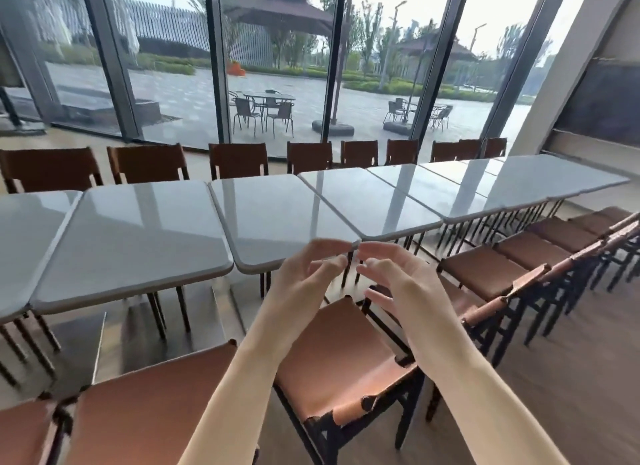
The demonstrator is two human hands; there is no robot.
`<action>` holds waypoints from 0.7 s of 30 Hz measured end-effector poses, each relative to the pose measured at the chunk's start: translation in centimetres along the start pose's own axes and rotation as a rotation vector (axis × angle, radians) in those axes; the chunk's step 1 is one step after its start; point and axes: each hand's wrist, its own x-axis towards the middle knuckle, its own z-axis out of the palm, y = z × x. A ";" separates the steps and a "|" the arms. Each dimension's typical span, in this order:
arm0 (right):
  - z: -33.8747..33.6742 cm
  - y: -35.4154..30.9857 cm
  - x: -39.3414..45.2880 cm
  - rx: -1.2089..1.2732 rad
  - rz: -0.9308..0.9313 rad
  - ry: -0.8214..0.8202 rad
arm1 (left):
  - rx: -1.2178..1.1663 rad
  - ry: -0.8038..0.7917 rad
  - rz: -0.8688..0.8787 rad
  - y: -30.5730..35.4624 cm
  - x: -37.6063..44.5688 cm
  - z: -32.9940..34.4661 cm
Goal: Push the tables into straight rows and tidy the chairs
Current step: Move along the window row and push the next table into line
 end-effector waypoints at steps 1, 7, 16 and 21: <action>-0.6 -0.1 2.0 -0.011 -0.012 -0.007 | 0.003 0.003 0.006 -0.2 1.6 0.5; -3.1 1.0 10.8 0.024 -0.009 -0.038 | 0.041 0.007 0.000 -1.9 9.4 2.5; -4.4 4.6 22.6 0.046 0.007 -0.158 | 0.116 0.097 -0.081 -7.1 19.6 4.3; -5.8 8.0 32.9 0.025 0.015 -0.237 | 0.159 0.178 -0.118 -12.2 27.5 5.9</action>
